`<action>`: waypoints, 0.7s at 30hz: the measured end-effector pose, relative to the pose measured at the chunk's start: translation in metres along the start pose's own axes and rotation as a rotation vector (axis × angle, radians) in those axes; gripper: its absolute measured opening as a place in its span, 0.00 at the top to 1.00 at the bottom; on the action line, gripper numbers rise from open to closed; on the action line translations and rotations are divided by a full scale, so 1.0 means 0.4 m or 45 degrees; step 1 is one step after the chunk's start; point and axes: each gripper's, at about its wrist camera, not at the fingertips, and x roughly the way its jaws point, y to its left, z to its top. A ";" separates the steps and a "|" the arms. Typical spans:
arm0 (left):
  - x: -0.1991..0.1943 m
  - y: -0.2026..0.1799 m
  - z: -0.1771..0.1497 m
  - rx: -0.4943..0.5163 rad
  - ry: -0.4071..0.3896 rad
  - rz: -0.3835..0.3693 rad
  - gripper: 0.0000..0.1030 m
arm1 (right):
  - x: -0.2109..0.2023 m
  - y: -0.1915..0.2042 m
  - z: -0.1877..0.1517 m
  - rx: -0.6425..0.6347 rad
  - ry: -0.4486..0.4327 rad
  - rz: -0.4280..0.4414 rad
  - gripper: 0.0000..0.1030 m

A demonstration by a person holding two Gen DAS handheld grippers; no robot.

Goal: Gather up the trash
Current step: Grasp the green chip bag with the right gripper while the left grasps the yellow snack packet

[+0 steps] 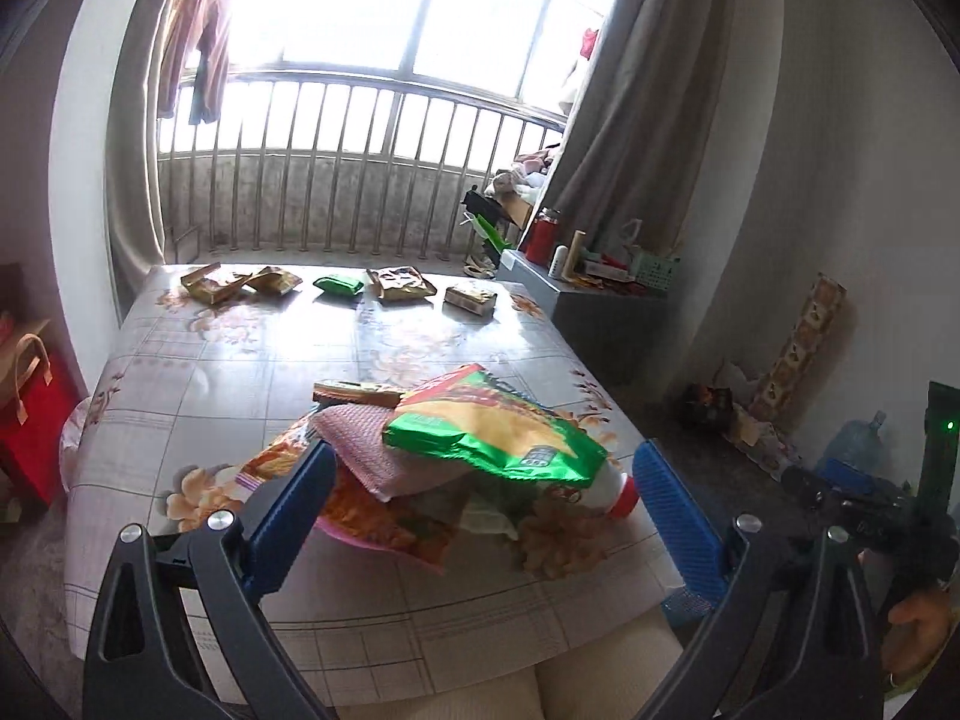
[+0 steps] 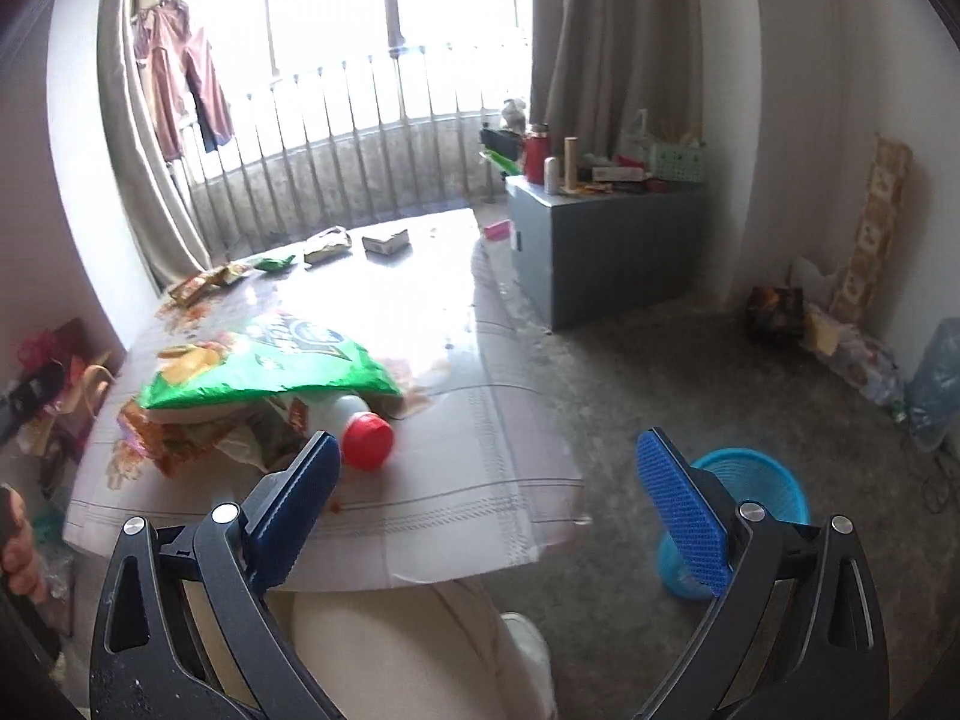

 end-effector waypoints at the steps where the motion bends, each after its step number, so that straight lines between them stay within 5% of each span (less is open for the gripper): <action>1: 0.001 0.007 -0.007 -0.010 0.006 0.005 0.06 | 0.004 -0.001 0.005 0.035 0.005 0.054 0.08; 5: 0.012 0.023 -0.023 -0.009 0.011 0.013 0.06 | 0.029 0.009 0.019 0.123 0.041 0.157 0.08; 9: 0.031 0.033 -0.034 0.016 0.011 0.035 0.06 | 0.076 0.007 0.032 0.301 0.172 0.405 0.09; 15: 0.049 0.062 -0.046 0.012 0.012 0.042 0.06 | 0.167 0.023 0.062 0.634 0.368 0.794 0.32; 21: 0.055 0.094 -0.045 -0.021 0.019 0.042 0.06 | 0.309 0.085 0.035 0.983 0.671 1.017 0.51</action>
